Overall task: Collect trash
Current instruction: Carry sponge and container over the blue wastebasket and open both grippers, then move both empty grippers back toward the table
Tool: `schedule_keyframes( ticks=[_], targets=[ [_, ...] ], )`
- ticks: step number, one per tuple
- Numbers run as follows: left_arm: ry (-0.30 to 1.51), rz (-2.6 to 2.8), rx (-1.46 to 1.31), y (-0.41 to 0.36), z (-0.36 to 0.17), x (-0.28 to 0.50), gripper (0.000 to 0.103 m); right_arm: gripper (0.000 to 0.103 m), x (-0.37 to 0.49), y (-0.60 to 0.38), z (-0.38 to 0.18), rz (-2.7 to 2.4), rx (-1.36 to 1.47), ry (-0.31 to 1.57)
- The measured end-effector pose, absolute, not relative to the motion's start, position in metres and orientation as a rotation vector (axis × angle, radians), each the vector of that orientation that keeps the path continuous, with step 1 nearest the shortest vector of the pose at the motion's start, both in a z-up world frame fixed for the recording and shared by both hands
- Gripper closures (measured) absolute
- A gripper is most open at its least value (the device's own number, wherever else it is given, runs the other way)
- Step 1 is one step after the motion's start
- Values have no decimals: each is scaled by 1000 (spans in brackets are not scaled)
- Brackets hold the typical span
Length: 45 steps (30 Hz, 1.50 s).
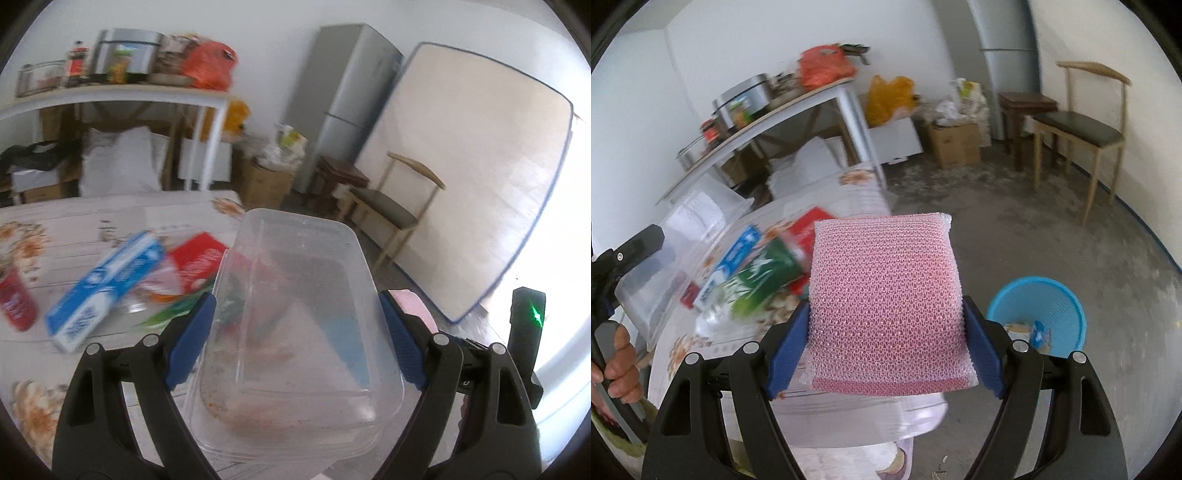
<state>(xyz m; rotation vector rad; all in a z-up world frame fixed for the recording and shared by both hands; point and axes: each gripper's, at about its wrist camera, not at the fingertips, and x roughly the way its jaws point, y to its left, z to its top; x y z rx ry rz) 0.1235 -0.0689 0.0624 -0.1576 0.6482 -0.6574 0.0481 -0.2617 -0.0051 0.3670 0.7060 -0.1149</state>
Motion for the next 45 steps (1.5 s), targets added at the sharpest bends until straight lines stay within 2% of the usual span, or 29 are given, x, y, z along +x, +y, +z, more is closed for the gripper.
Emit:
schedule_keyframes(
  ticks=[6,15,24,28,31,36,45],
  targets=[
    [753,-787,-122,-134,43,148,20,26,27,-312,-24,-260,488,703],
    [916,-988,0,-249,16,170,20,26,-3,-398,-88,-364,835,708],
    [1080,-1004,109,-361,-38,201,19,25,17,-472,-182,-361,1191,701],
    [1114,-954,169,-411,-66,215,16,17,41,-511,-236,-351,1290,663],
    [1137,-932,176,-437,-85,221,15,16,57,-530,-283,-412,1362,708],
    [1167,-952,156,-448,-95,225,15,16,61,-538,-327,-487,1438,749],
    [1067,-1018,82,-390,-46,210,15,16,41,-530,-310,-495,1348,725]
  ],
)
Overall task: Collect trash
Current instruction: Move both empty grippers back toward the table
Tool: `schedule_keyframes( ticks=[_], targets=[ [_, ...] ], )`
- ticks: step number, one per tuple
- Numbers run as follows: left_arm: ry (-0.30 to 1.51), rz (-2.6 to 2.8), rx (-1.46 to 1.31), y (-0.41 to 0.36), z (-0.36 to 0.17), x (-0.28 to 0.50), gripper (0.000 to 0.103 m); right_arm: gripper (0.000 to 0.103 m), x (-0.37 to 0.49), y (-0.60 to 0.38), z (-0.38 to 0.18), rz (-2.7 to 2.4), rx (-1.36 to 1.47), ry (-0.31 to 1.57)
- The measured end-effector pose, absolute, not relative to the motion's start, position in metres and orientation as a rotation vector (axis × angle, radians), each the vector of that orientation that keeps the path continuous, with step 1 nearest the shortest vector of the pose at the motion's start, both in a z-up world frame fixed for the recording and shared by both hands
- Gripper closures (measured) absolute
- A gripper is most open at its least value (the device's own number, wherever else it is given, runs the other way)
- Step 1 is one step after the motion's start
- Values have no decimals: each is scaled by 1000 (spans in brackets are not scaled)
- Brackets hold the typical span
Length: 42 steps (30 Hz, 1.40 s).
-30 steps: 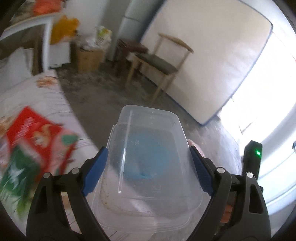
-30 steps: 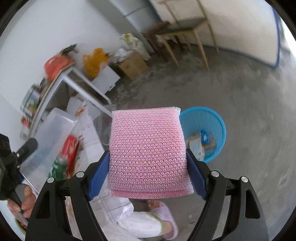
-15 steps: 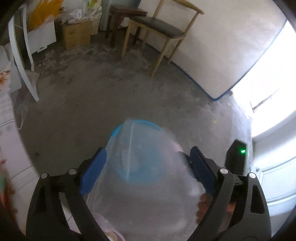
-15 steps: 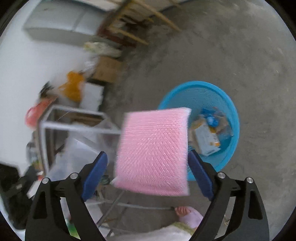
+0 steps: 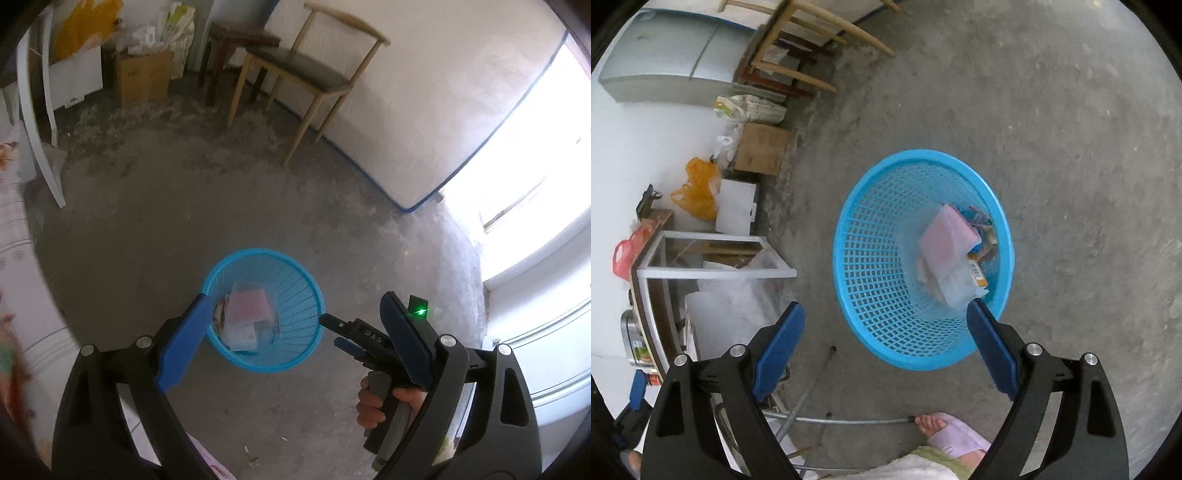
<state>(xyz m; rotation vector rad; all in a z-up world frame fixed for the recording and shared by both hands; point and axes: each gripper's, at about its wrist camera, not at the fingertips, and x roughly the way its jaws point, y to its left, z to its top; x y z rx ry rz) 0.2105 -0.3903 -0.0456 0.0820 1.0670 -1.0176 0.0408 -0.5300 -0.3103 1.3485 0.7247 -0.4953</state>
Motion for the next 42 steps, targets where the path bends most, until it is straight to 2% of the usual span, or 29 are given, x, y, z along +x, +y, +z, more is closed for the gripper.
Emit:
schedule_keyframes(
  ticks=[12,24,33,42],
  targets=[
    [906,-949,-35,-240,14,154,14,16,-7,-480,-184,-351,1092,683],
    [725,-692,-72,-77,14,97,14,16,33,-380,-81,-52,920,712],
    [664,-437,-80,35,-5,69,14,16,102,-252,-55,206,890,838],
    [678,-333,-187,98,-21,64,14,16,175,-120,-72,243,896,1037]
  ],
)
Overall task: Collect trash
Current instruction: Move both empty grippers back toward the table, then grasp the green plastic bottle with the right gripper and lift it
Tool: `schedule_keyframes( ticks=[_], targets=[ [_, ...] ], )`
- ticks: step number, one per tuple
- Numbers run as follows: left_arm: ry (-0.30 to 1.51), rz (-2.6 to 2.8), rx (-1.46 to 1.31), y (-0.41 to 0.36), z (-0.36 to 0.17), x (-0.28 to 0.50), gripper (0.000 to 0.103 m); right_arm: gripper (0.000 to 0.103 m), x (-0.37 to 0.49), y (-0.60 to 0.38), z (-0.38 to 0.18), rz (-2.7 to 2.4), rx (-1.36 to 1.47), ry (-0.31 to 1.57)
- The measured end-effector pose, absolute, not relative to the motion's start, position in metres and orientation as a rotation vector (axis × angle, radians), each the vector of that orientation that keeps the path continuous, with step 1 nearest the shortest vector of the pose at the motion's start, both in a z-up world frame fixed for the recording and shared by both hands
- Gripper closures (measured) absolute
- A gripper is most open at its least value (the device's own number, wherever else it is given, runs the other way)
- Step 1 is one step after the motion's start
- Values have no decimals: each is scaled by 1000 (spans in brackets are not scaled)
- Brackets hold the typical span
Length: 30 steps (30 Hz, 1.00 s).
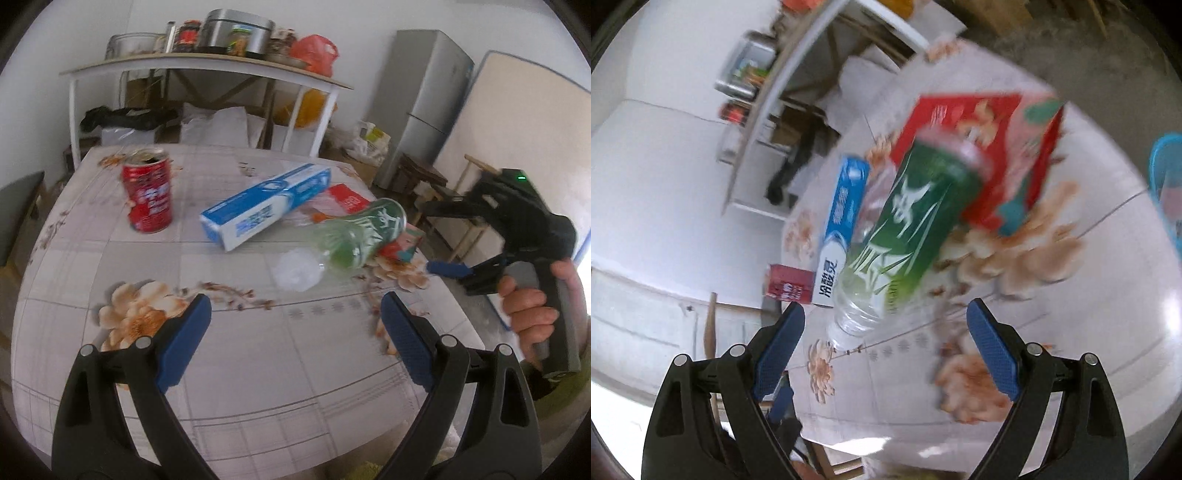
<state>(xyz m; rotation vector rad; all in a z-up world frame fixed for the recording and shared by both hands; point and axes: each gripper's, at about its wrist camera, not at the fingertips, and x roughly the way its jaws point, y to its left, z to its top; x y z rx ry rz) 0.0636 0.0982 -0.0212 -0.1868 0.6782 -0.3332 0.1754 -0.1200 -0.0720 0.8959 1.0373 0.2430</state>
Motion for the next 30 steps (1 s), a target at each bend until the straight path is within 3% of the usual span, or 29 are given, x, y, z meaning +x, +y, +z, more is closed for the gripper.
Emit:
schedule_keyframes(
  ticks=[12,25,30],
  targets=[
    [689,-338,-273,138,-29,72,14,16,210,-82,-102,26,1023,1122],
    [725,-347,-336,155,-39,83,14,16,227,-81,-114,-58,1134,1046],
    [727,-348,-332,156,-39,84,14,25,229,-82,-117,-45,1134,1050]
  ],
)
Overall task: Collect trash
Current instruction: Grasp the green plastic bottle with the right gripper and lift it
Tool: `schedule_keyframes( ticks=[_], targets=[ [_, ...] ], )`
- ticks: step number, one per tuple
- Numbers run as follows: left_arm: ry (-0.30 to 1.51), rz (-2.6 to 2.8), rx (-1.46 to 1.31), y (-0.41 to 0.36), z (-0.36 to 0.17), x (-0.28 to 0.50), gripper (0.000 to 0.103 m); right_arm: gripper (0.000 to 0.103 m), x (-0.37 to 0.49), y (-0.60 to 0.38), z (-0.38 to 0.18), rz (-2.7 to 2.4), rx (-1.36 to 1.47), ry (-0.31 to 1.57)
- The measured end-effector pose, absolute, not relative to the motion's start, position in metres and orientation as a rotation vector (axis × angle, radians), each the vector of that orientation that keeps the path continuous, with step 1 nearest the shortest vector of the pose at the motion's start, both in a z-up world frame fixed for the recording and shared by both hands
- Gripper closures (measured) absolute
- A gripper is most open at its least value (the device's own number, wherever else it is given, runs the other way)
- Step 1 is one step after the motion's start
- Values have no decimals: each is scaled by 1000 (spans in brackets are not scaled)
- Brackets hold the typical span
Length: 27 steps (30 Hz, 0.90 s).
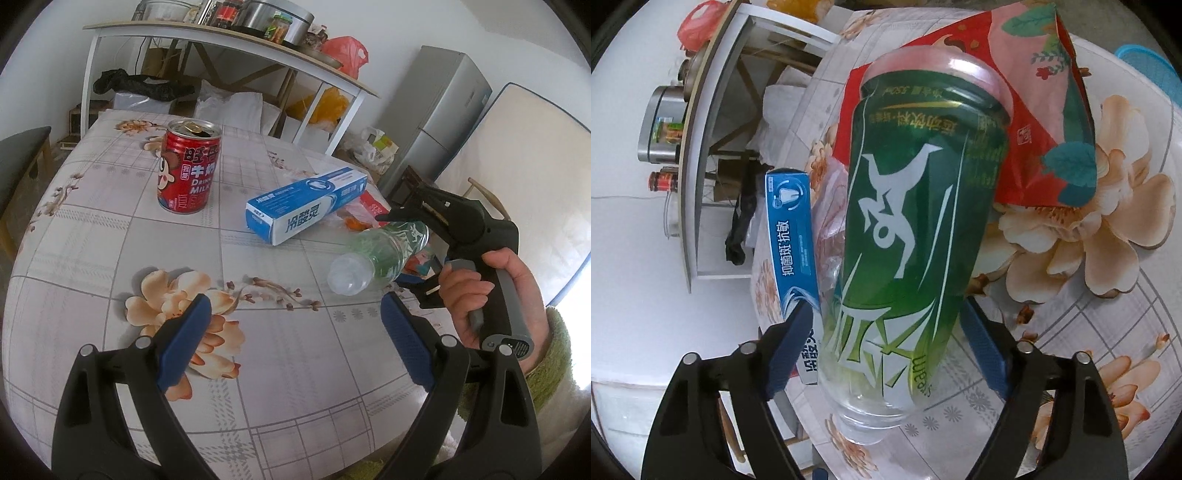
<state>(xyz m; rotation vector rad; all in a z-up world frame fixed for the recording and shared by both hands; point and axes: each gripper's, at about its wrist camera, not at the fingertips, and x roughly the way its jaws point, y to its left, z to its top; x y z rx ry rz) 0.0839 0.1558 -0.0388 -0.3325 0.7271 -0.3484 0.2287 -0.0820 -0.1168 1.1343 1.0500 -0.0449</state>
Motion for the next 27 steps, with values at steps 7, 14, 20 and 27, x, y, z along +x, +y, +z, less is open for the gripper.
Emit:
schedule_keyframes(
  ticks=[7,14,20,27],
  targets=[
    [735,-353,-348,156,-41,85,14,36,224,-84,-121,-4,1126,1060],
    [728,-343,-357,159,-40,84,14,37,216,-96,-115,68,1058,1088],
    [724,-341,-382,164,-41,85,14,38,210,-99,-102,182,951,1169],
    [730,-357,-389,164,-44,86,14,38,202,-104,-88,228,780,1232]
  ],
)
